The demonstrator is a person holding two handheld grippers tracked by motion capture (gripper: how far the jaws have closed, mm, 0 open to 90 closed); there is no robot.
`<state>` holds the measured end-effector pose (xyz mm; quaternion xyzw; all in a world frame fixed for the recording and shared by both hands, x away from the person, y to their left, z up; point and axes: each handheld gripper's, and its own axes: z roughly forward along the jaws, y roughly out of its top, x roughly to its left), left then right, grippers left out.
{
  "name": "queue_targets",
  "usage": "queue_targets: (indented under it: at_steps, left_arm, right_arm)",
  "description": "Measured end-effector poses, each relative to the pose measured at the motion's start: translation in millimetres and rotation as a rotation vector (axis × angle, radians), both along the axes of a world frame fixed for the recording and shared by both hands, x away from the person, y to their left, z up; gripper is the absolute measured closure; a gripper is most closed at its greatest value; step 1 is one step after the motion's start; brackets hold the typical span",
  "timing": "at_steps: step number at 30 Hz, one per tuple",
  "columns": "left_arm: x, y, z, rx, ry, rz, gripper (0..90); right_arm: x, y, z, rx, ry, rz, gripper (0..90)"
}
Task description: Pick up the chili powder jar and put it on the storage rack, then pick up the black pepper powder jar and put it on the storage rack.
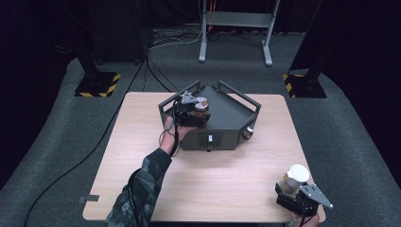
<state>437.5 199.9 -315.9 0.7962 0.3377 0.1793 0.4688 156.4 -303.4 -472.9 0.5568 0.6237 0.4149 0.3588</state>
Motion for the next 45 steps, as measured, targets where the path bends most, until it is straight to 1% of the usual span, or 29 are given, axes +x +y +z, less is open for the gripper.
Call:
queue_targets:
  at_steps: [1,4,5,10,11,13,18,20,26,29,31,32,34,38,39,43,45]
  left_arm:
    - [0.9,0.0,1.5,-0.001,0.012,0.000,29.4]
    - [0.3,-2.6,7.7,0.023,0.024,-0.005,21.5]
    - [-0.3,-2.6,10.1,0.031,0.025,-0.010,19.9]
    - [-6.3,-0.9,15.1,0.036,0.027,-0.003,9.5]
    - [-8.8,0.3,16.2,0.034,0.030,0.001,7.8]
    - [-14.5,1.7,17.9,0.047,0.024,0.009,4.8]
    - [-28.1,7.7,18.3,0.088,0.024,0.007,1.9]
    - [-34.2,12.6,15.5,0.091,0.027,0.006,0.7]
    - [-65.5,26.5,-0.5,0.129,0.009,0.014,0.0]
    - [-84.4,36.1,-11.6,0.123,-0.001,0.017,0.0]
    - [-96.3,41.8,-21.2,0.123,-0.001,0.013,0.0]
    - [-101.4,44.4,-26.6,0.124,0.002,0.008,0.0]
    - [-111.8,47.3,-37.0,0.141,0.012,0.008,0.0]
    - [-130.5,57.6,-60.2,0.130,0.042,0.023,0.1]
    - [-134.8,58.4,-64.5,0.140,0.047,0.028,0.1]
    - [-151.9,63.9,-80.8,0.138,0.066,0.045,0.1]
    - [-159.1,63.8,-87.9,0.147,0.075,0.051,0.0]
  right_arm:
    - [-0.1,0.0,-0.1,0.000,-0.001,0.000,0.1]
    - [0.0,-0.1,0.0,0.000,0.000,0.000,0.1]
    - [0.1,-0.1,0.1,0.000,0.001,0.000,0.1]
    - [0.2,-0.1,0.1,0.001,0.001,0.000,0.1]
    - [0.2,-0.1,0.1,0.000,0.001,0.000,0.0]
    - [0.2,-0.2,0.1,0.001,0.001,0.000,0.1]
    - [0.4,-0.3,0.3,0.002,0.003,0.000,0.0]
    - [0.7,-0.1,0.5,0.000,0.004,0.000,0.0]
    - [1.3,0.0,1.0,-0.002,0.007,0.001,0.0]
    - [2.4,0.1,1.9,-0.001,0.014,0.000,0.0]
    - [2.6,0.3,2.1,-0.001,0.016,-0.001,0.0]
    - [2.7,0.2,2.2,-0.001,0.017,-0.001,0.0]
    - [2.8,-0.1,2.2,-0.001,0.017,0.001,0.0]
    - [2.2,0.4,1.8,-0.001,0.014,-0.002,0.0]
    - [2.2,0.5,1.8,-0.002,0.014,-0.003,0.0]
    - [2.6,0.9,2.2,-0.004,0.017,-0.003,0.0]
    - [2.4,1.2,2.1,-0.004,0.016,-0.005,0.0]
